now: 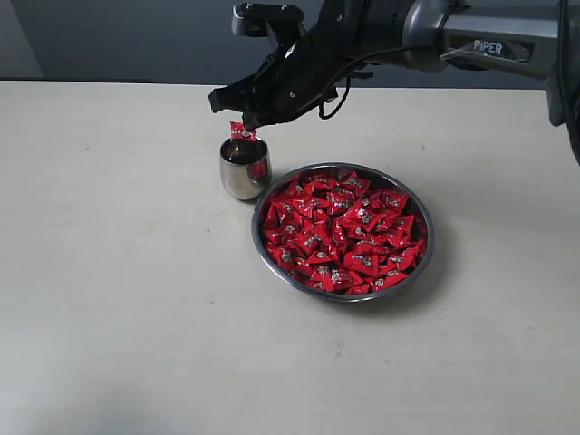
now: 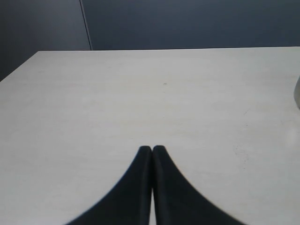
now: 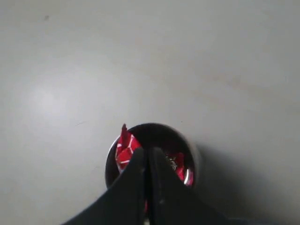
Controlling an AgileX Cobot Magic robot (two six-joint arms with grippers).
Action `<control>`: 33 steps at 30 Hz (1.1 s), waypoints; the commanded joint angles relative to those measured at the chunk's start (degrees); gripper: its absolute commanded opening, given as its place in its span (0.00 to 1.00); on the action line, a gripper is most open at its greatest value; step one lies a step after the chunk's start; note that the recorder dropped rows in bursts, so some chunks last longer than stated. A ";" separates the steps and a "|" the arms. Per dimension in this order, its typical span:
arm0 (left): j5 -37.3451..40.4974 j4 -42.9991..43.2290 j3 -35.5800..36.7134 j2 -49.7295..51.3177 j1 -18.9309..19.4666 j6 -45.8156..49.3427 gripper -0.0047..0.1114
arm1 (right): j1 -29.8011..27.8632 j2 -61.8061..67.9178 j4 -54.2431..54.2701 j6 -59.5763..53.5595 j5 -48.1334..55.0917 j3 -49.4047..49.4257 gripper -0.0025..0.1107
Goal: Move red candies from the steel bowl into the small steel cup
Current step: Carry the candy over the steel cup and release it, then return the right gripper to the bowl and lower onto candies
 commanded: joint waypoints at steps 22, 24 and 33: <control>-0.58 -0.35 0.26 -0.27 -0.27 -0.08 0.04 | -0.67 -0.72 -2.09 0.32 2.49 -1.94 0.02; -0.58 -0.35 0.26 -0.27 -0.27 -0.08 0.04 | -1.21 -2.86 -3.66 1.94 1.03 -1.32 0.01; -0.58 -0.35 0.26 -0.27 -0.27 -0.08 0.04 | -2.81 -16.57 -8.60 6.13 -14.46 19.88 0.01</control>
